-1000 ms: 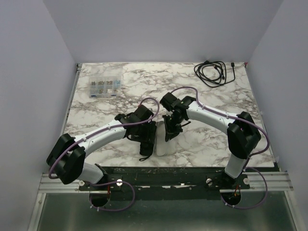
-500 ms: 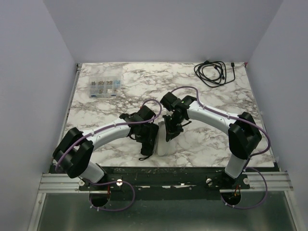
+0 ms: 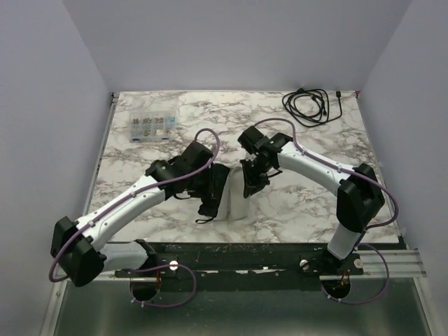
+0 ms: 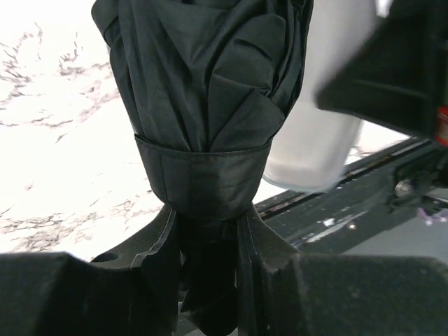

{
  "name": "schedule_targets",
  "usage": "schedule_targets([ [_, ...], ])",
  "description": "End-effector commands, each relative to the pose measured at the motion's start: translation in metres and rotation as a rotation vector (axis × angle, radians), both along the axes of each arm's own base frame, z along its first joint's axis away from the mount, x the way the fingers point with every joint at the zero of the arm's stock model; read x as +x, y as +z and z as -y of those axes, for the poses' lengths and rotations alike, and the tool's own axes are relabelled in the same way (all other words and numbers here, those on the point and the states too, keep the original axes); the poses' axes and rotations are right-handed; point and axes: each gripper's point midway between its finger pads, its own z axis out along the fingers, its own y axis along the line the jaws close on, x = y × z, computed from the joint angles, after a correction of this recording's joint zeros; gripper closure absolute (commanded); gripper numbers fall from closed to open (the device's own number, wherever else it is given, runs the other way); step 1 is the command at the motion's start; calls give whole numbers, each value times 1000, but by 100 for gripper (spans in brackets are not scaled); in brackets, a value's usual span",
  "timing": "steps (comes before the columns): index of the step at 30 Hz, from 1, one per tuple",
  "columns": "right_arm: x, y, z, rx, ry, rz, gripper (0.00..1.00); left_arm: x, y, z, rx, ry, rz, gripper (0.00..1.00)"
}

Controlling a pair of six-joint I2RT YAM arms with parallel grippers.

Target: Open the umbrella

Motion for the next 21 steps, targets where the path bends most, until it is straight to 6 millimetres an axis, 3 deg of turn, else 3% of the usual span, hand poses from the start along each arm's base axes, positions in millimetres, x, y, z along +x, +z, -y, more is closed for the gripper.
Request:
schedule_targets([
  [1, 29, 22, -1, 37, -18, 83, 99, 5, 64, -12, -74, 18, 131, 100],
  [6, 58, 37, -7, 73, -36, 119, 99, 0, 109, -12, -161, 3, 196, 100],
  [12, 107, 66, -18, 153, -77, 160, 98, -15, 131, -24, -200, 30, 213, 100],
  [13, 114, 69, -20, 166, -84, 162, 86, -18, 134, -27, -209, 37, 217, 100],
  [14, 120, 74, -22, 182, -91, 170, 62, -20, 134, -29, -211, 46, 214, 100],
  [15, 126, 75, -22, 187, -100, 172, 26, -24, 134, -31, -216, 48, 214, 100],
  [16, 129, 75, -21, 188, -109, 171, 7, -27, 135, -33, -221, 49, 211, 100],
  [17, 132, 74, -19, 186, -117, 167, 0, -29, 135, -34, -226, 49, 209, 100],
  [21, 129, 86, -14, 204, -123, 180, 0, -39, 140, -38, -255, 44, 206, 100],
])
